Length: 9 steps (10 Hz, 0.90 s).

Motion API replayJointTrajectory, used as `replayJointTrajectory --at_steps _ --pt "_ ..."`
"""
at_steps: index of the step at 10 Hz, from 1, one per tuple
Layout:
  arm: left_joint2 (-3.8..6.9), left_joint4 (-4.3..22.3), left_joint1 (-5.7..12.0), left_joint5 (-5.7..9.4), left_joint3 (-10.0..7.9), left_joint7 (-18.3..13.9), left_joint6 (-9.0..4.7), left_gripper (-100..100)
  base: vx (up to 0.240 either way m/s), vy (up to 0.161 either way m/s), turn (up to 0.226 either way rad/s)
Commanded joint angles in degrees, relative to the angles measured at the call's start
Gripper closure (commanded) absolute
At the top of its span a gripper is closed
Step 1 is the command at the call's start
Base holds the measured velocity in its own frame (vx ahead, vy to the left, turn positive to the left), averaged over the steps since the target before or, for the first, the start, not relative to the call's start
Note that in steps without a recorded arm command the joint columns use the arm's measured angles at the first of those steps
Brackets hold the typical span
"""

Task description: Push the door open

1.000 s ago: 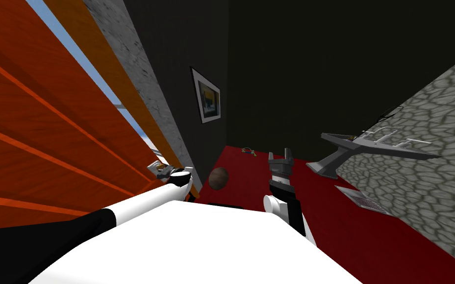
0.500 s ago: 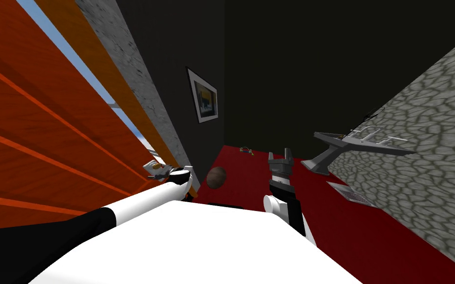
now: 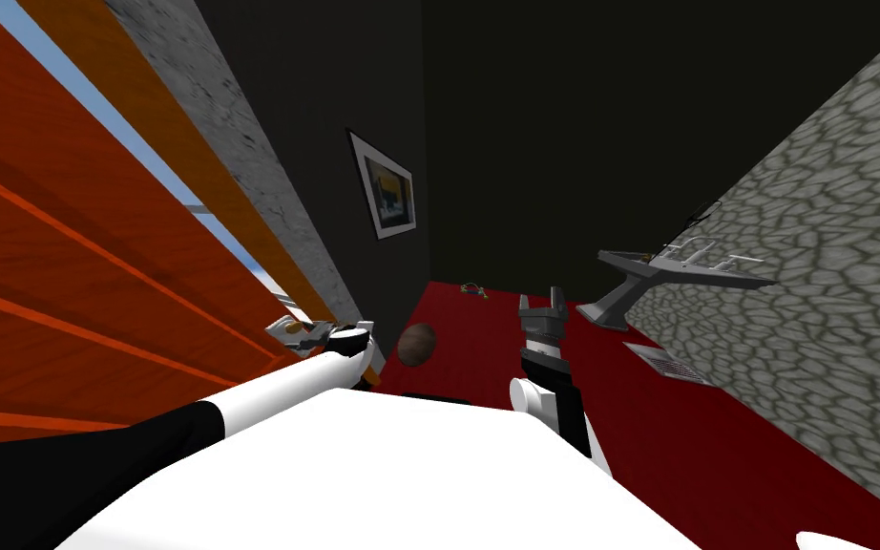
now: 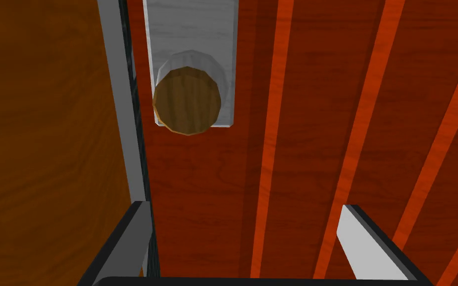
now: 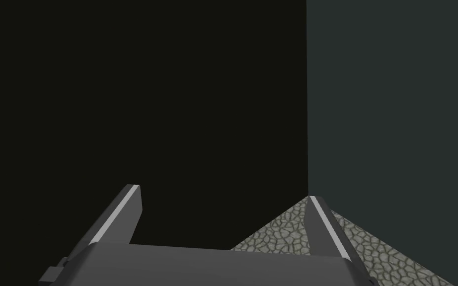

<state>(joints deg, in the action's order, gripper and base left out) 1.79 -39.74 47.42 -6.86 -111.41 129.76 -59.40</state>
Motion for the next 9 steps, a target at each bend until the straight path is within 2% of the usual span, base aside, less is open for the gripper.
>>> replayJointTrajectory --at_steps 1,4,6,7,8,9 --pt "0.80 0.23 -0.47 0.29 0.31 -0.14 -0.32 -100 -0.019 0.176 -0.041" --pt "1.45 0.84 -1.40 0.91 0.13 -0.44 -0.91 -100 0.026 0.196 -0.048" --pt "1.10 1.36 -1.81 1.25 -0.56 -0.64 -1.24 -100 0.017 0.197 -0.072" --pt "1.17 1.04 -1.59 1.14 -0.33 -0.50 -1.15 -100 0.013 0.080 -0.020" --pt "1.17 1.04 -1.59 1.14 -0.33 -0.50 -1.15 100 -0.006 -0.011 0.017" --pt "1.17 1.04 -1.59 1.14 -0.33 -0.50 -1.15 100 -0.005 -0.031 0.014"
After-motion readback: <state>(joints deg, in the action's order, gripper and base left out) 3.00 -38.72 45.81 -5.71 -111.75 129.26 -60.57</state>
